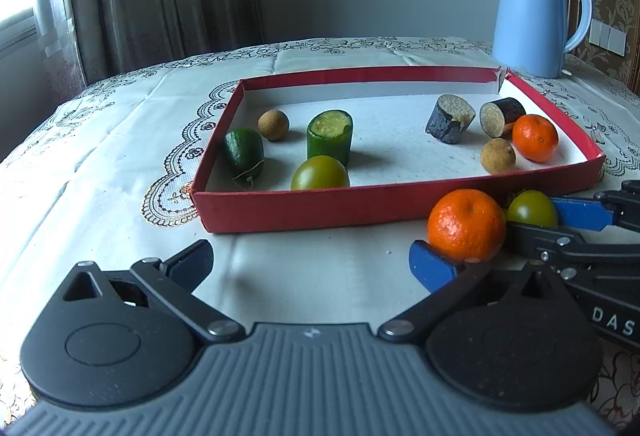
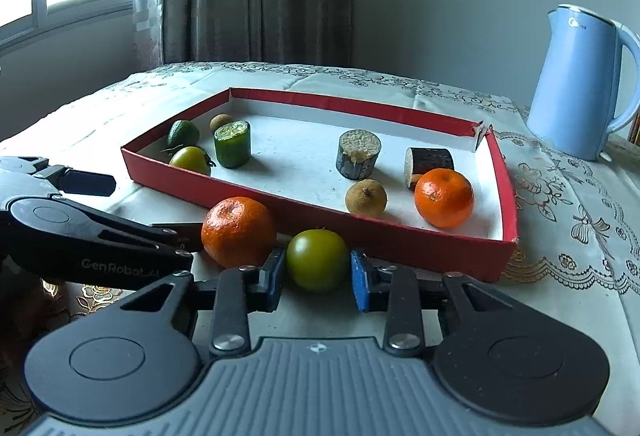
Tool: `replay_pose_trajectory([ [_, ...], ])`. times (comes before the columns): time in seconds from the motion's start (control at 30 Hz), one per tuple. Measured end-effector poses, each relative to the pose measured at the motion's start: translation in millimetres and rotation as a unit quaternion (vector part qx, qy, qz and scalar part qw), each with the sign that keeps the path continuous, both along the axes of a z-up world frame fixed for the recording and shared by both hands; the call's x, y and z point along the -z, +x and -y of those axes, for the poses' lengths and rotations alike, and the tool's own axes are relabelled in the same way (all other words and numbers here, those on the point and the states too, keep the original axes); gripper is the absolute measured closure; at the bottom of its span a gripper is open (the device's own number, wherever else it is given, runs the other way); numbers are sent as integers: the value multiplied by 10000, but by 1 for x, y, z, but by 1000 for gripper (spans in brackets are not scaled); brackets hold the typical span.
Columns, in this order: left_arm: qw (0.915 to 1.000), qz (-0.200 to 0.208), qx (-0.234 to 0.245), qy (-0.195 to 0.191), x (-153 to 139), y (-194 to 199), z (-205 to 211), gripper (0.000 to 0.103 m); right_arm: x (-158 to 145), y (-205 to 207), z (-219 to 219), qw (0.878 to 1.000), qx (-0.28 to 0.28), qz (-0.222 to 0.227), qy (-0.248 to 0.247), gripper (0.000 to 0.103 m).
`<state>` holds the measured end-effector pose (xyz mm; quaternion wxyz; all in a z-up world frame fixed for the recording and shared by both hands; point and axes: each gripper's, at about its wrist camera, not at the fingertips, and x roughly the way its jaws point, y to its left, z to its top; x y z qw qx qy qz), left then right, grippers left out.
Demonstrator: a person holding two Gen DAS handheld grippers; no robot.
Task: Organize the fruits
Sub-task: 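Move the right gripper to the green round fruit and close on it, then carry the green round fruit with the right gripper into the tray and release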
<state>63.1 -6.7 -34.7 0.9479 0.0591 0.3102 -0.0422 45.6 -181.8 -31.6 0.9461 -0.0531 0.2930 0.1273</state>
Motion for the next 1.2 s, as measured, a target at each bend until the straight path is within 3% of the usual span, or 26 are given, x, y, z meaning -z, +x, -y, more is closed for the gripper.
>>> replay_pose_trajectory([
  [0.63,10000,-5,-5,14,0,0,0,0,-17,-30,41,9977,542,339,236,70],
  [1.2,10000,-7,-8,4,0,0,1,0,-42,16,23,9960,480,747,-134,70],
])
